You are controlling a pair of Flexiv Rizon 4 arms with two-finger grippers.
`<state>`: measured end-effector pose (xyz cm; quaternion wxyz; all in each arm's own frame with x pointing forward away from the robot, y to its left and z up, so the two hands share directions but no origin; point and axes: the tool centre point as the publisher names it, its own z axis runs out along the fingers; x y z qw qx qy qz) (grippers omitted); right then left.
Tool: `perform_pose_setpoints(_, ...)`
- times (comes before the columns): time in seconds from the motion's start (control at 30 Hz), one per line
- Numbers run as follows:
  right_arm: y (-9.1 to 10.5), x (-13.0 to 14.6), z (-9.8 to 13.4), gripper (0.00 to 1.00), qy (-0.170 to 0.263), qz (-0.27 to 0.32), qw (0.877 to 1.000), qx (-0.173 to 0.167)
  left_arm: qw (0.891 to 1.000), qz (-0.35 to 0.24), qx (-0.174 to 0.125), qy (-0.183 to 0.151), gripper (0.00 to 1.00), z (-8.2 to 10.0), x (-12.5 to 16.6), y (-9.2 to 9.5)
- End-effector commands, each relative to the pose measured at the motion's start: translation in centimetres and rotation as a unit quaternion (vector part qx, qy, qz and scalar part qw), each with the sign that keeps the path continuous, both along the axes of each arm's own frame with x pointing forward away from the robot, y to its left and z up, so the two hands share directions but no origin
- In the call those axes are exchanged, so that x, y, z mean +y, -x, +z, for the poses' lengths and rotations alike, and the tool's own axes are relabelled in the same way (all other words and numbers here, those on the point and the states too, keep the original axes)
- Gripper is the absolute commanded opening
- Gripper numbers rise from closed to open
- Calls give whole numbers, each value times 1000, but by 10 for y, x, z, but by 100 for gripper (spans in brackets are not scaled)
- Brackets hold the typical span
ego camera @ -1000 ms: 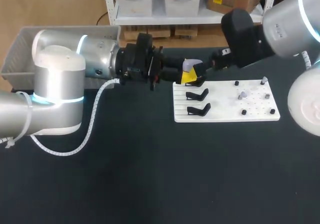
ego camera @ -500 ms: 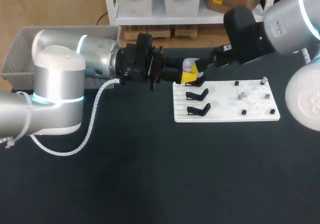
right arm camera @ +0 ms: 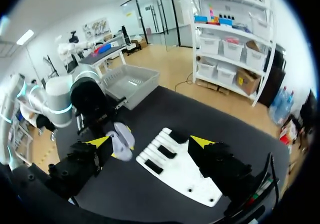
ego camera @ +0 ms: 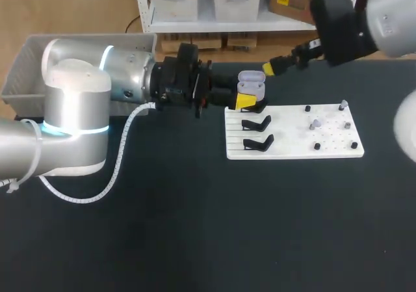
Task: Pick up each earbud case from the left stands, insert the matching earbuds, close the lid, and place the case in the box.
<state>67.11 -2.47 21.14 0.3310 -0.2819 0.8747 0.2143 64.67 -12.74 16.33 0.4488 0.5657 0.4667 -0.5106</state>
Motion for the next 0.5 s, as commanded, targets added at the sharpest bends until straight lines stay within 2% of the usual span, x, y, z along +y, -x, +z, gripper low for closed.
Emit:
perform_pose_setpoints(0.03, 20, -27, 16, 100, 87, -67, 994, -24, 1000, 2, -1, 1, 0, -1, 0, 1)
perform_pose_setpoints(0.13, 21, -44, 16, 100, 133, -84, 987, -17, 1000, 2, -1, 1, 0, -1, 0, 1)
perform_pose_setpoints(0.27, 17, -64, 8, 100, 199, -93, 975, 9, 1000, 2, -1, 1, 0, -1, 0, 1)
perform_pose_setpoints(0.5, 1, -100, -23, 100, 254, -102, 960, 64, 1000, 2, -1, 1, 0, -1, 0, 1)
